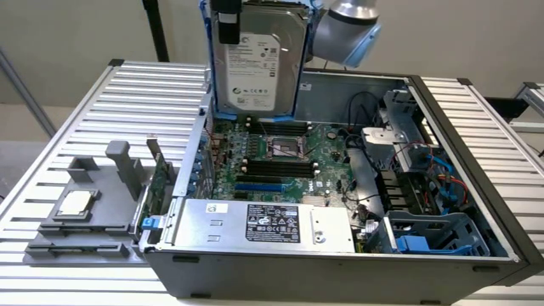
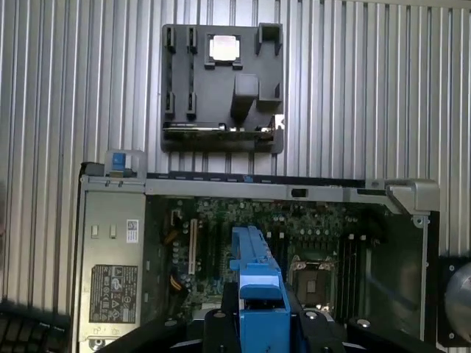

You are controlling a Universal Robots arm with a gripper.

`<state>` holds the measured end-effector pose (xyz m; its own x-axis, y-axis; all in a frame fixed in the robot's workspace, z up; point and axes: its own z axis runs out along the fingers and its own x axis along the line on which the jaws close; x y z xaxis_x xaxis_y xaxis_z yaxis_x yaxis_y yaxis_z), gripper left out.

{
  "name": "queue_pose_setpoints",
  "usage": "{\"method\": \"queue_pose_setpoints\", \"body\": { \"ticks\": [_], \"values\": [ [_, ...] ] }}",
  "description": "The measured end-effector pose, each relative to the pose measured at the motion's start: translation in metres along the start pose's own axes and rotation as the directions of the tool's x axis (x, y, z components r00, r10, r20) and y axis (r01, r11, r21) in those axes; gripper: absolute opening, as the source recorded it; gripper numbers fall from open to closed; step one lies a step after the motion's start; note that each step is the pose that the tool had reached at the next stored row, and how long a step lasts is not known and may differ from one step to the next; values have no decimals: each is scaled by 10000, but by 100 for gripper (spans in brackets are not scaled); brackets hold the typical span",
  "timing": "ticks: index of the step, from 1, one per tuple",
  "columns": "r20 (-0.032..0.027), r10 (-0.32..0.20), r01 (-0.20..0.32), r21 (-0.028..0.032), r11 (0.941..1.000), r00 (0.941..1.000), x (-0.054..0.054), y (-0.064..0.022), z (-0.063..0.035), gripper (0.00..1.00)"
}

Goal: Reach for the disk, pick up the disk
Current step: 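Pick up the disk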

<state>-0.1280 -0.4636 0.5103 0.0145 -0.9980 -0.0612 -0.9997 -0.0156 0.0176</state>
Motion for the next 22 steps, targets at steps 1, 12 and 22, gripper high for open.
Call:
{"method": "queue_pose_setpoints", "body": {
  "ticks": [1, 12, 22],
  "values": [
    [0, 0, 0, 0, 10000, 10000, 16, -45, -2, 33],
    [6, -1, 1, 0, 10000, 10000, 197, -541, -22, 33],
    [6, -1, 1, 0, 10000, 10000, 363, -994, -39, 33]
  ]
}}
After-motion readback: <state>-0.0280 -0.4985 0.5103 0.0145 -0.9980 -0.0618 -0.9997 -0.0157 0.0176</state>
